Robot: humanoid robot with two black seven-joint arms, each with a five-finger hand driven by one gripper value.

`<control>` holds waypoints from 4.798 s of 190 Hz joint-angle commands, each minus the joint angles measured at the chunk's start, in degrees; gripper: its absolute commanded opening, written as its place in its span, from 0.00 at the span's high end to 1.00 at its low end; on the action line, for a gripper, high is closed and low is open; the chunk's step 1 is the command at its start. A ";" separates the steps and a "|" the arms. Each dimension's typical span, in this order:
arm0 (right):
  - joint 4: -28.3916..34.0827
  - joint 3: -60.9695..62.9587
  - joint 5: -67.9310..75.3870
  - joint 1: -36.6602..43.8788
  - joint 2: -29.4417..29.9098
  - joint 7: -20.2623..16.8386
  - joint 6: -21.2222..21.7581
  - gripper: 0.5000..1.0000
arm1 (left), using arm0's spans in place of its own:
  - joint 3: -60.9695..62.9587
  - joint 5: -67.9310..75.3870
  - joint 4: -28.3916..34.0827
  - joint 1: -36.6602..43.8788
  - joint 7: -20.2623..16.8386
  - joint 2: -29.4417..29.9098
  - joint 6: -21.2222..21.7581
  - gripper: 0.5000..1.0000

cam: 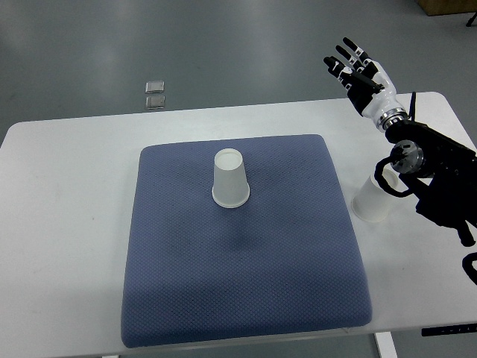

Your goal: Stack paper cups

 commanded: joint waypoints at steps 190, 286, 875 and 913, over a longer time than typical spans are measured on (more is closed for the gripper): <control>-0.09 -0.18 -0.44 2.46 0.07 -0.09 -1.27 0.17 | -0.15 0.00 0.27 0.00 -0.79 0.00 0.00 0.00; 0.88 -1.49 -6.32 5.71 -3.09 -0.79 -1.19 0.17 | -0.15 0.00 0.27 0.00 -0.79 0.00 0.00 0.00; 31.99 -28.74 -99.84 5.62 -30.34 -1.76 -2.77 0.59 | -0.15 0.00 0.27 0.00 -0.79 0.00 0.00 0.00; 31.99 -28.74 -99.76 5.80 -30.34 -1.67 -2.77 0.69 | -0.15 0.00 0.27 0.00 -0.79 0.00 0.00 0.00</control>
